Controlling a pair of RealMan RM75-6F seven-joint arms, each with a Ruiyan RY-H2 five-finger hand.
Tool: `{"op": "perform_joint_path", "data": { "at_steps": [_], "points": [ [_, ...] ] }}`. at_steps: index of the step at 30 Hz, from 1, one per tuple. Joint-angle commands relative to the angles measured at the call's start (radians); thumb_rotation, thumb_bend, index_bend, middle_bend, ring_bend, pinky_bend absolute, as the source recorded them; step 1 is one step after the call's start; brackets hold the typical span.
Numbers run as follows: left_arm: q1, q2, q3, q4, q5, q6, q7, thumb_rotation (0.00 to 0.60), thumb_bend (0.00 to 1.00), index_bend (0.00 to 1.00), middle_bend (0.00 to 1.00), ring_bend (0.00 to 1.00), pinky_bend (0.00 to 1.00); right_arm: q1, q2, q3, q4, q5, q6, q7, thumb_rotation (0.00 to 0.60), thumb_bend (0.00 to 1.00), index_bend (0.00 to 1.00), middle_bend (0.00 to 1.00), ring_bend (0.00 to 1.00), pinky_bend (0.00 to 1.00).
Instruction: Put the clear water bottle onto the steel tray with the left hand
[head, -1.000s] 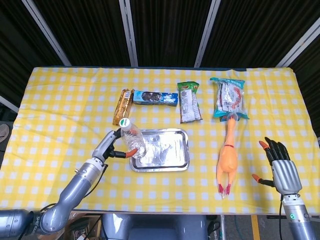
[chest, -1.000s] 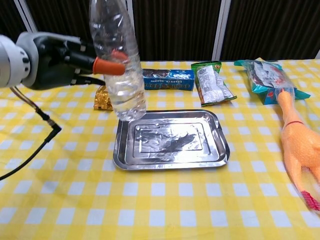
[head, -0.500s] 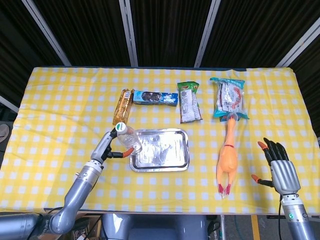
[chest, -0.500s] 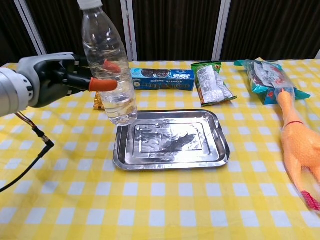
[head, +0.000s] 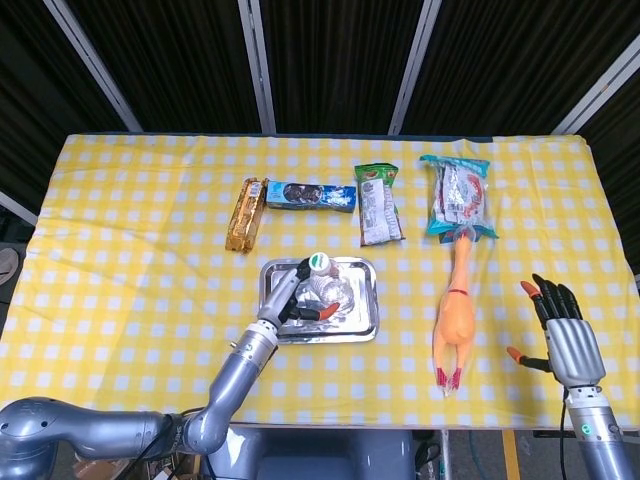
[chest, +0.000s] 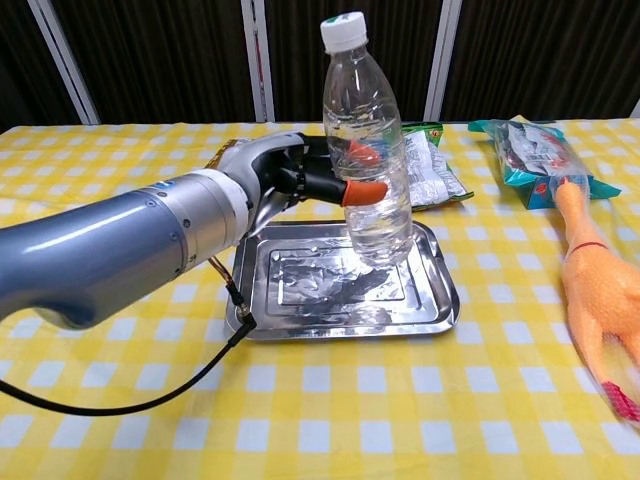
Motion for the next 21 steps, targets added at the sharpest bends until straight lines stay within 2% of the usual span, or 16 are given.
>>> {"op": "perform_joint_path", "data": {
  "at_steps": [1,4,7,10,13,17,21],
  "points": [
    [0.067,0.109,0.041,-0.104,0.006,0.033,0.036,0.6,0.48,0.57,0.49,0.01,0.03,-0.002,0.002,-0.006,-0.007,-0.009,0.004,-0.005,0.6,0.05,0.11,0.0,0.0,0.0],
    [0.159,0.255,0.075,-0.203,0.027,0.08,0.032,0.6,0.48,0.57,0.49,0.01,0.03,-0.004,0.0,-0.012,-0.016,-0.022,0.011,-0.017,0.6,0.05,0.11,0.0,0.0,0.0],
    [0.27,0.431,0.091,-0.27,0.08,0.111,-0.038,0.6,0.48,0.57,0.49,0.01,0.03,-0.004,-0.002,-0.016,-0.025,-0.023,0.009,-0.028,0.6,0.05,0.11,0.0,0.0,0.0],
    [0.362,0.584,0.097,-0.287,0.14,0.09,-0.156,0.6,0.48,0.57,0.49,0.01,0.03,-0.003,-0.003,-0.015,-0.032,-0.02,0.004,-0.036,0.6,0.05,0.11,0.0,0.0,0.0],
    [0.421,0.679,0.097,-0.267,0.182,0.055,-0.268,0.6,0.48,0.57,0.5,0.01,0.03,-0.003,-0.002,-0.011,-0.037,-0.016,0.006,-0.037,0.6,0.05,0.11,0.0,0.0,0.0],
    [0.424,0.692,0.095,-0.242,0.222,-0.005,-0.344,0.6,0.48,0.57,0.5,0.01,0.03,-0.002,-0.002,-0.007,-0.037,-0.01,0.005,-0.041,0.6,0.05,0.11,0.0,0.0,0.0],
    [0.35,0.586,0.093,-0.244,0.226,-0.063,-0.315,0.6,0.48,0.57,0.49,0.01,0.03,0.001,-0.003,-0.005,-0.028,0.0,-0.007,-0.042,0.6,0.05,0.11,0.0,0.0,0.0]
  ]
}}
